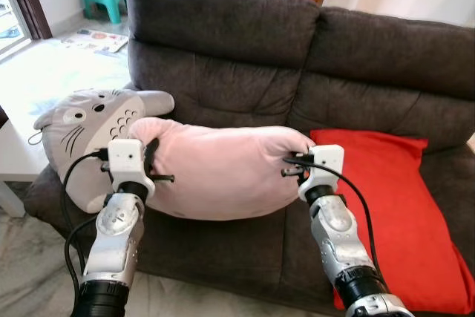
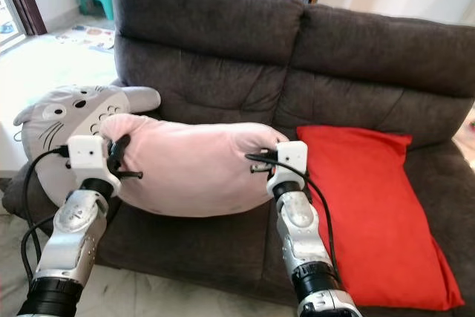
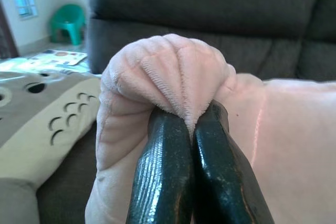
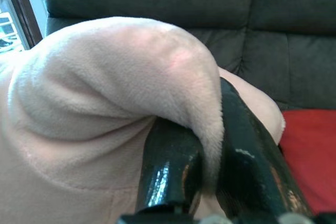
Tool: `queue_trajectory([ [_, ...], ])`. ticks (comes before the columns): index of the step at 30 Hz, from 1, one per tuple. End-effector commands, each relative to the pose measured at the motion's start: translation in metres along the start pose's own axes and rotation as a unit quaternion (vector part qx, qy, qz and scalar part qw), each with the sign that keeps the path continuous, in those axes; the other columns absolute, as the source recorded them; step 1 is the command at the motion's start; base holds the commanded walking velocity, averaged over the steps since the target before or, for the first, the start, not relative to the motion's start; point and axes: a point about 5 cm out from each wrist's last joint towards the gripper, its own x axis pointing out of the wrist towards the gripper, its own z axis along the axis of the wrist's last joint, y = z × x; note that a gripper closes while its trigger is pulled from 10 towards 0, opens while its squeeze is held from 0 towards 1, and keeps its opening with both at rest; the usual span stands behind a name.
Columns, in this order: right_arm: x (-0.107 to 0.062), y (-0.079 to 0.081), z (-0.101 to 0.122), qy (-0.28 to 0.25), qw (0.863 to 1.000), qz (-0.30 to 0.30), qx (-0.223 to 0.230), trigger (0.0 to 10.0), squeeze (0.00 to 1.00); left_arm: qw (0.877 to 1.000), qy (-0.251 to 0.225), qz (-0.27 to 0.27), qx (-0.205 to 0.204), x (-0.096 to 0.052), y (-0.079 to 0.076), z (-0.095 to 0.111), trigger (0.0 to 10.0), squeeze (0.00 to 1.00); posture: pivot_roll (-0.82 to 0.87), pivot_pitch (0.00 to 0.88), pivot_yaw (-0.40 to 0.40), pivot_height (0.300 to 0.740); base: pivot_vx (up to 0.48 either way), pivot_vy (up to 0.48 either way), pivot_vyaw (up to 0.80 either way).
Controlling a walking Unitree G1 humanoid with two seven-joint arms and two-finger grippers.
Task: Move the pillow to the sofa from floor
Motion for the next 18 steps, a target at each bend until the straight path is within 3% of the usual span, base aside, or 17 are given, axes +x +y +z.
queue_trajectory([
  [1, 0.006, -0.014, 0.024, -0.054, 0.998, -0.032, 0.003, 10.0, 0.0, 0.999, -0.02, -0.018, 0.023, 0.007, -0.002, 0.01, 10.0, 0.0, 0.05, 0.018, -0.028, 0.74, 0.0, 0.0, 0.0],
  [9, 0.004, -0.026, 0.03, -0.065, 0.997, -0.051, -0.008, 10.0, 0.0, 0.999, -0.021, -0.036, 0.027, 0.018, -0.004, 0.013, 10.0, 0.0, 0.03, 0.026, 0.003, 0.74, 0.0, 0.0, 0.0],
  [18, 0.0, -0.016, 0.023, -0.06, 0.997, -0.049, 0.004, 10.0, 0.0, 0.999, -0.019, -0.032, 0.031, 0.014, 0.003, 0.01, 10.0, 0.0, 0.08, 0.002, 0.012, 0.74, 0.0, 0.0, 0.0],
])
